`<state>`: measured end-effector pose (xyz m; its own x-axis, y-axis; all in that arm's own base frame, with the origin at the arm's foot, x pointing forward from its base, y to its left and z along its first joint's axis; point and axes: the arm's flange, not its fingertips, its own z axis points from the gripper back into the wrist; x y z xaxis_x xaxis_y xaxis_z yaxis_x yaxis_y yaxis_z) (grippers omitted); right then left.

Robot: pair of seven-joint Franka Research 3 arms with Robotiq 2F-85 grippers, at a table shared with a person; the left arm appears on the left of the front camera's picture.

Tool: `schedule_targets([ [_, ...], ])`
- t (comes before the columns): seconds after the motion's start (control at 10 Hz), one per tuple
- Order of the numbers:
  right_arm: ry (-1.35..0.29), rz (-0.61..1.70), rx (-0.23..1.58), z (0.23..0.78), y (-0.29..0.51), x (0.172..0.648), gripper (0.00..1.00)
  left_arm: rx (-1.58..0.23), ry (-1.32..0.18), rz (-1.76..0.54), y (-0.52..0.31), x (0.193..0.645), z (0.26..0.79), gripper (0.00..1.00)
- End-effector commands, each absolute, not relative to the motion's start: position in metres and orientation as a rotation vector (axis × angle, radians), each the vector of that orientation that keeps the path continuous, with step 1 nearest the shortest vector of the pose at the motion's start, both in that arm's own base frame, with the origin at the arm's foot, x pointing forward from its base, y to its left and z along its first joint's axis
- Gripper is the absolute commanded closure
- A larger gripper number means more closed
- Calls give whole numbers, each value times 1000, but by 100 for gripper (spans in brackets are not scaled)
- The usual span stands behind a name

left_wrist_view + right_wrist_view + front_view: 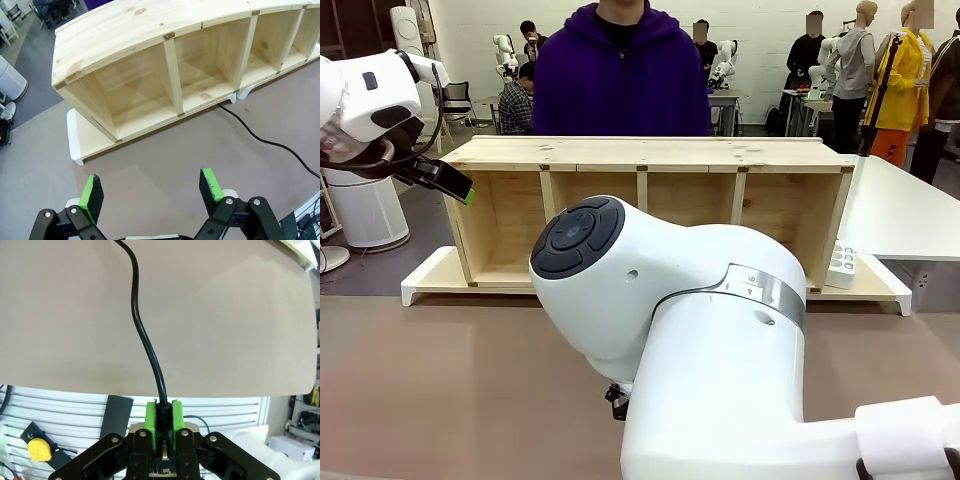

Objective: Perform cable management.
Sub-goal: Pull the grasped Power Cable to the location of the Power Strip.

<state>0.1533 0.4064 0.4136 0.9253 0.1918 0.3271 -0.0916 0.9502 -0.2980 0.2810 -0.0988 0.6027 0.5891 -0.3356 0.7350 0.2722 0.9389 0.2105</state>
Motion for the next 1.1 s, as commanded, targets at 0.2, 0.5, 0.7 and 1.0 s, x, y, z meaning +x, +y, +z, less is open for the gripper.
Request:
schedule_targets([
  [0.2,-321,111,-287,407,386,163,84,79,-884,-359,-100,282,603,0],
  [0.5,-346,-34,-275,445,317,176,84,79,-884,-359,-100,282,603,0],
  [0.7,-361,-103,-253,465,279,181,84,79,-884,-359,-100,282,603,0],
  [1.0,-375,-213,-216,480,233,184,84,79,-884,-359,-100,282,603,0],
])
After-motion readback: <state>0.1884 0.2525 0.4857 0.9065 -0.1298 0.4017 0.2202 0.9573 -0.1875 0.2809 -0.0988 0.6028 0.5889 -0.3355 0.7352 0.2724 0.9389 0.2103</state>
